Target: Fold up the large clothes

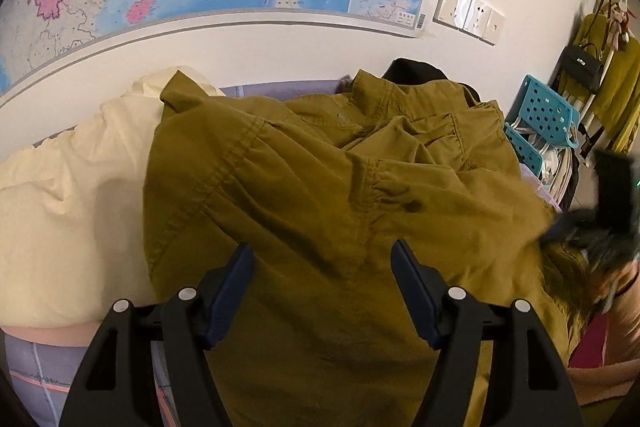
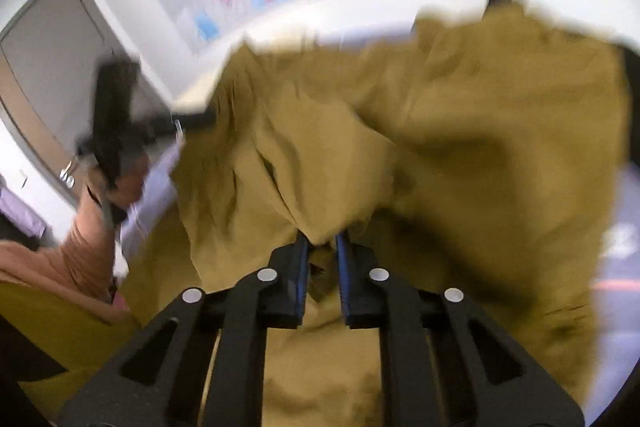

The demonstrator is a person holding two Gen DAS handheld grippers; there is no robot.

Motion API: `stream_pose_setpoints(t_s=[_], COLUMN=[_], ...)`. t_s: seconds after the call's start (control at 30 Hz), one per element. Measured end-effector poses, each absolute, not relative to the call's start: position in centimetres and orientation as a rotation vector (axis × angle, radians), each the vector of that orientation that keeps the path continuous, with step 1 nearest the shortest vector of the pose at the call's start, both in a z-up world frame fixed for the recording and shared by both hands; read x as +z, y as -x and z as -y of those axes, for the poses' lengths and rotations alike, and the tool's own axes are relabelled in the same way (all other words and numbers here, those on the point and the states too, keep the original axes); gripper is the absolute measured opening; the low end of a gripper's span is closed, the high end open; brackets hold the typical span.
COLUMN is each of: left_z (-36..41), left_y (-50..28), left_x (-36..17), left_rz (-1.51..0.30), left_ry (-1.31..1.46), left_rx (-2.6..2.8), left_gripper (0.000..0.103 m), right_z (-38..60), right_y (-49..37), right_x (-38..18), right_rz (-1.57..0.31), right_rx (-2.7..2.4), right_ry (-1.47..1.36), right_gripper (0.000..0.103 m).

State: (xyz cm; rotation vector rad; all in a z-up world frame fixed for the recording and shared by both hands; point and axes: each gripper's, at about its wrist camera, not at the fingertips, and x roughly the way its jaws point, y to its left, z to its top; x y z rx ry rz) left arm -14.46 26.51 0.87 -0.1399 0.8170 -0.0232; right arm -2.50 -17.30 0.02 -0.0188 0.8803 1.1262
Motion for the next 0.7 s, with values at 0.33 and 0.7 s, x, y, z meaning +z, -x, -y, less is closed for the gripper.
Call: stream_pose_setpoints(t_s=[0.33, 0.7], left_z=[-25.9, -23.6], left_y=[11.0, 10.7], left_x=[-0.8, 0.4], left_rz=[-0.823, -0.733], left_ry=[0.077, -0.199], left_rx=[0.098, 0.248], left_gripper=[0.069, 0.083], right_z=[20.9, 21.8], right_y=[-3.1, -5.6], right_x=[7.5, -0.5], right_rz=[-0.697, -0.857], right_rx=[0.742, 0.767], right_ry=[0.272, 0.184], right_gripper=[0.013, 0.065])
